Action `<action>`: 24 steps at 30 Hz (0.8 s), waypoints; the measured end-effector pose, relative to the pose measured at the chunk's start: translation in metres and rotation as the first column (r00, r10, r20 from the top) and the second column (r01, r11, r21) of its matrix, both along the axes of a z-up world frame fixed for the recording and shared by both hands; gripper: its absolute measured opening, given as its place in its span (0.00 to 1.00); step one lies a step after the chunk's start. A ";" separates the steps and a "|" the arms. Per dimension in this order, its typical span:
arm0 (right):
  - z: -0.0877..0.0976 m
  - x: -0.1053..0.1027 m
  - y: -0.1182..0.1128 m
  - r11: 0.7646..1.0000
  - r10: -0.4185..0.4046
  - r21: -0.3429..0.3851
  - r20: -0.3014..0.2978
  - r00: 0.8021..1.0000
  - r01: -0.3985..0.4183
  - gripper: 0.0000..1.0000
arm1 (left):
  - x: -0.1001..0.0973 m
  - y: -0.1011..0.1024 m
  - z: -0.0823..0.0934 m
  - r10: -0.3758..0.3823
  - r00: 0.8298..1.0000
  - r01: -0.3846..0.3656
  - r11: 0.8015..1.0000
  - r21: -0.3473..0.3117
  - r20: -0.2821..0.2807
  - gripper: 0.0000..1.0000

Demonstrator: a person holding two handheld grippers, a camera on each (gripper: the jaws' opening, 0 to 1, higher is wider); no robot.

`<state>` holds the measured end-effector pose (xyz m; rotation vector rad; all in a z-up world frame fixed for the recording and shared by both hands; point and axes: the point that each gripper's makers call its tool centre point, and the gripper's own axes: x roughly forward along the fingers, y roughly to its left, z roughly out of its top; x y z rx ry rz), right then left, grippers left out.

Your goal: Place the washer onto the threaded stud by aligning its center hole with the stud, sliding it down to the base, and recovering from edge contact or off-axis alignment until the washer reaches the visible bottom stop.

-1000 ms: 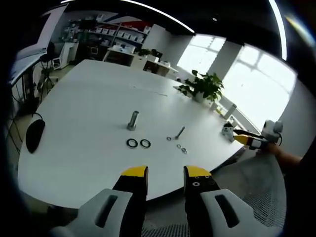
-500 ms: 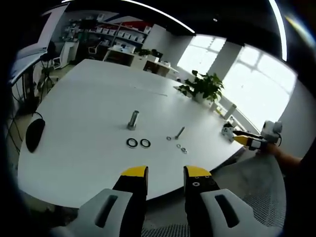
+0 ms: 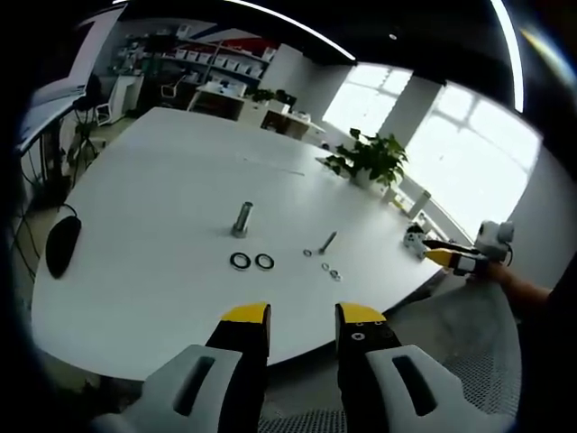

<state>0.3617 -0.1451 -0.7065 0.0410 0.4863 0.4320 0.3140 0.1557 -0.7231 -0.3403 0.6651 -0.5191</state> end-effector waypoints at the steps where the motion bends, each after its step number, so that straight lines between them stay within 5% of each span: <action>1: 0.001 0.001 0.000 1.000 0.000 0.008 0.004 1.000 0.000 0.72 | 0.000 0.000 0.000 -0.001 1.000 0.001 1.000 0.001 -0.001 0.27; 7: 0.012 0.005 0.003 0.998 0.044 0.052 0.035 0.998 -0.046 0.62 | 0.002 0.001 0.002 0.005 1.000 -0.005 1.000 -0.009 0.004 0.27; 11: 0.024 0.018 -0.010 0.984 0.006 0.178 0.045 0.999 -0.014 0.61 | 0.004 0.002 0.002 0.002 1.000 -0.002 1.000 -0.006 0.002 0.27; 14: 0.029 0.021 -0.011 0.986 0.023 0.164 0.061 0.998 -0.033 0.59 | 0.004 0.004 0.002 0.004 1.000 -0.004 1.000 -0.006 0.003 0.27; 19: 0.049 0.027 0.001 0.976 0.062 0.200 0.113 0.992 -0.083 0.42 | 0.006 0.006 0.002 0.011 1.000 -0.011 1.000 -0.012 0.004 0.27; 24: 0.063 0.035 0.013 0.973 0.104 0.189 0.161 0.981 -0.134 0.47 | 0.006 0.005 0.003 0.008 1.000 -0.008 1.000 -0.011 0.006 0.27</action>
